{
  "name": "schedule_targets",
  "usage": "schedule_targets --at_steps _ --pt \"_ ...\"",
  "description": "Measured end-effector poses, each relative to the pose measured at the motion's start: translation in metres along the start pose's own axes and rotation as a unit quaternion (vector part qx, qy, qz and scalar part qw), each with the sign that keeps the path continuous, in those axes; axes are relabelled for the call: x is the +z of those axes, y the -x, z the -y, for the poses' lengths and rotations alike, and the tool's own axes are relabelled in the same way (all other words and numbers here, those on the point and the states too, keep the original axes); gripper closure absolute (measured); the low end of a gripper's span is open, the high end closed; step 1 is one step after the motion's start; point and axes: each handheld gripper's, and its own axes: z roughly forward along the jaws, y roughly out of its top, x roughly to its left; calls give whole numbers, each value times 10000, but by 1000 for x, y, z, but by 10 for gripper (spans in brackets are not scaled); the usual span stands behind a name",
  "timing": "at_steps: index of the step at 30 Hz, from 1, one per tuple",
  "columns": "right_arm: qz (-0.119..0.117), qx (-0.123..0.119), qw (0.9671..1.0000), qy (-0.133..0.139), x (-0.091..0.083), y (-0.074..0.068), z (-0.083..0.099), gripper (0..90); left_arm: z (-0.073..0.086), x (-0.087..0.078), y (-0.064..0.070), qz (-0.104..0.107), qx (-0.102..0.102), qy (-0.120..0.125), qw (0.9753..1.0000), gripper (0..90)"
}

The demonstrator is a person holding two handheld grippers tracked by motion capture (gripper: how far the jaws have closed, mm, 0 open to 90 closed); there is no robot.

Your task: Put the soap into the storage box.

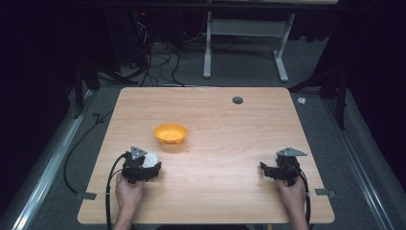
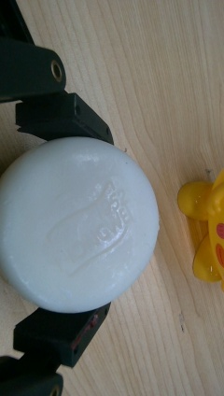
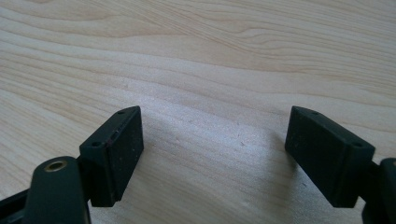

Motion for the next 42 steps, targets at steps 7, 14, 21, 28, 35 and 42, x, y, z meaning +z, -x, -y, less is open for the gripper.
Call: schedule_targets --at_steps 7,14,21,28,35,42 --pt "0 -7 10000 -2 0 0 0 203 -7 -6 4 95 54 85 9999 246" --pt "-1 -7 10000 -3 0 0 0 202 -14 -8 7 195 103 95 9997 246" --pt "-2 -3 10000 0 0 0 0 203 -19 -11 9 313 154 102 9993 246" --pt "-1 -8 10000 -2 0 0 0 203 -25 -13 11 377 198 124 9990 246" --pt "-1 -9 10000 -2 0 0 0 202 -29 -14 10 479 159 170 9986 246" --pt "-7 -9 10000 4 0 0 0 202 -37 -15 11 510 226 214 9982 246"
